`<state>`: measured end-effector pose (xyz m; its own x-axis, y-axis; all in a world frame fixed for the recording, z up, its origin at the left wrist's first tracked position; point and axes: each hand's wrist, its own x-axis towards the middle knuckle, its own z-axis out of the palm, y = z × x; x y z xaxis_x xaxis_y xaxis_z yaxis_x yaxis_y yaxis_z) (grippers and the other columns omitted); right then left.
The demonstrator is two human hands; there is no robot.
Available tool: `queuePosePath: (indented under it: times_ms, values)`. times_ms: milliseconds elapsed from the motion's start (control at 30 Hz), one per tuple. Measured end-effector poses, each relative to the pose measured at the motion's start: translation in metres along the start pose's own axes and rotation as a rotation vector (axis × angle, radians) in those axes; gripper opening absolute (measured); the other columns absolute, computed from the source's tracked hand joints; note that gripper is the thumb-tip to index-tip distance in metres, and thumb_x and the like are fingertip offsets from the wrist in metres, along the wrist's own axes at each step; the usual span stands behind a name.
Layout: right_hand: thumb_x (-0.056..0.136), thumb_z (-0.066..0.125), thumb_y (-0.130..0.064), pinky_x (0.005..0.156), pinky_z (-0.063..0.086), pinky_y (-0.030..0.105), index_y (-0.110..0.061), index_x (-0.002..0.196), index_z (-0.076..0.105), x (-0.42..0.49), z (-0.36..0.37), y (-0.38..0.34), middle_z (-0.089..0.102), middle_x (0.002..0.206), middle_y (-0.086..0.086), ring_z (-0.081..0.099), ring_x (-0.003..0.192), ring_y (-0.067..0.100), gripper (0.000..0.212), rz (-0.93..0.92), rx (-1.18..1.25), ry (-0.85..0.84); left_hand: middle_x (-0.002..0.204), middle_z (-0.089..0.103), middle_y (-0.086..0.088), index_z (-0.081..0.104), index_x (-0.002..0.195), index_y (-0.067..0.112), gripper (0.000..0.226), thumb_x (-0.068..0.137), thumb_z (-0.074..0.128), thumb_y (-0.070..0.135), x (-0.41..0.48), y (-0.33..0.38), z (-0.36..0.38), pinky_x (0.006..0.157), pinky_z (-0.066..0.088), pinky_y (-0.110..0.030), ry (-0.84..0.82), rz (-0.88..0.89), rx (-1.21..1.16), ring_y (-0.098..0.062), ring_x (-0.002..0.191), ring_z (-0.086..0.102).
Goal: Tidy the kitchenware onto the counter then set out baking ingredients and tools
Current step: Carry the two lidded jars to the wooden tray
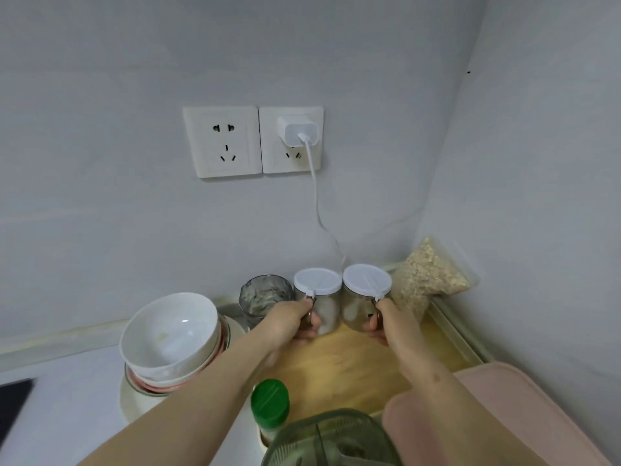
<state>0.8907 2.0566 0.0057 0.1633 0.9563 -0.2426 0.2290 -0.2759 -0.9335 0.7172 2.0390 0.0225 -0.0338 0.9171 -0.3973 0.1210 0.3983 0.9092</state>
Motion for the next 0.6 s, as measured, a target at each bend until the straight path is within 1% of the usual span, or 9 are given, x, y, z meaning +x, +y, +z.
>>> queuePosePath:
  times_ms: [100, 167, 233, 300, 400, 467, 533, 600]
  values:
    - [0.090, 0.043, -0.024, 0.066, 0.038, 0.032, -0.010, 0.044, 0.050, 0.007, 0.002, 0.006, 0.066, 0.066, 0.011, 0.054, 0.065, 0.023, 0.048, 0.032, 0.019, -0.015, 0.065, 0.055, -0.003, 0.056, 0.064, 0.010, 0.047, 0.102, 0.033, 0.028, 0.007, -0.008, 0.002, 0.052, 0.039, -0.018, -0.007, -0.004, 0.003, -0.011, 0.057, 0.049]
    - [0.090, 0.043, -0.022, 0.063, 0.036, 0.030, -0.010, 0.045, 0.050, 0.010, 0.002, 0.009, 0.066, 0.067, 0.011, 0.054, 0.068, 0.023, 0.047, 0.041, 0.022, -0.016, 0.067, 0.055, -0.002, 0.057, 0.065, 0.011, 0.046, 0.102, 0.033, 0.027, 0.010, -0.012, 0.004, 0.055, 0.038, -0.020, -0.009, 0.001, 0.000, -0.011, 0.059, 0.048]
    - [0.090, 0.042, -0.021, 0.065, 0.036, 0.030, -0.010, 0.048, 0.050, 0.010, 0.003, 0.011, 0.067, 0.076, 0.018, 0.055, 0.072, 0.024, 0.044, 0.028, -0.005, -0.017, 0.070, 0.057, -0.001, 0.058, 0.067, 0.012, 0.045, 0.102, 0.034, 0.026, 0.012, -0.013, 0.004, 0.061, 0.039, -0.023, -0.012, 0.010, 0.004, -0.012, 0.064, 0.049]
    - [0.091, 0.040, -0.019, 0.063, 0.035, 0.030, -0.011, 0.052, 0.048, 0.009, 0.004, 0.013, 0.066, 0.083, 0.022, 0.051, 0.069, 0.022, 0.040, 0.009, -0.036, -0.022, 0.076, 0.059, 0.001, 0.059, 0.069, 0.014, 0.043, 0.102, 0.034, 0.026, 0.015, -0.014, 0.004, 0.066, 0.040, -0.024, -0.031, 0.013, 0.020, -0.012, 0.071, 0.050]
    - [0.091, 0.038, -0.017, 0.061, 0.034, 0.029, -0.013, 0.057, 0.045, 0.009, 0.004, 0.015, 0.061, 0.081, 0.012, 0.046, 0.068, 0.019, 0.035, -0.005, -0.071, -0.047, 0.088, 0.058, -0.002, 0.061, 0.071, 0.016, 0.041, 0.101, 0.035, 0.026, 0.017, -0.016, 0.003, 0.069, 0.042, -0.026, -0.065, -0.008, 0.060, -0.014, 0.085, 0.051]
    - [0.091, 0.037, -0.017, 0.060, 0.032, 0.029, -0.015, 0.059, 0.044, 0.010, 0.005, 0.014, 0.057, 0.082, 0.010, 0.045, 0.067, 0.018, 0.033, -0.002, -0.096, -0.074, 0.094, 0.057, -0.004, 0.063, 0.072, 0.017, 0.041, 0.101, 0.036, 0.026, 0.018, -0.015, 0.004, 0.068, 0.043, -0.025, -0.080, -0.015, 0.091, -0.015, 0.091, 0.049]
    - [0.092, 0.036, -0.017, 0.058, 0.031, 0.028, -0.015, 0.062, 0.045, 0.010, 0.006, 0.014, 0.055, 0.082, 0.009, 0.044, 0.067, 0.018, 0.031, -0.001, -0.110, -0.091, 0.095, 0.055, -0.004, 0.064, 0.072, 0.017, 0.041, 0.101, 0.036, 0.025, 0.019, -0.013, 0.004, 0.067, 0.043, -0.025, -0.087, -0.026, 0.102, -0.014, 0.088, 0.049]
    - [0.092, 0.037, -0.015, 0.057, 0.031, 0.028, -0.015, 0.065, 0.045, 0.011, 0.007, 0.013, 0.054, 0.083, 0.010, 0.045, 0.070, 0.020, 0.029, -0.005, -0.109, -0.092, 0.090, 0.055, -0.002, 0.063, 0.072, 0.017, 0.040, 0.101, 0.036, 0.024, 0.020, -0.013, 0.004, 0.066, 0.043, -0.025, -0.099, -0.039, 0.121, -0.012, 0.084, 0.048]
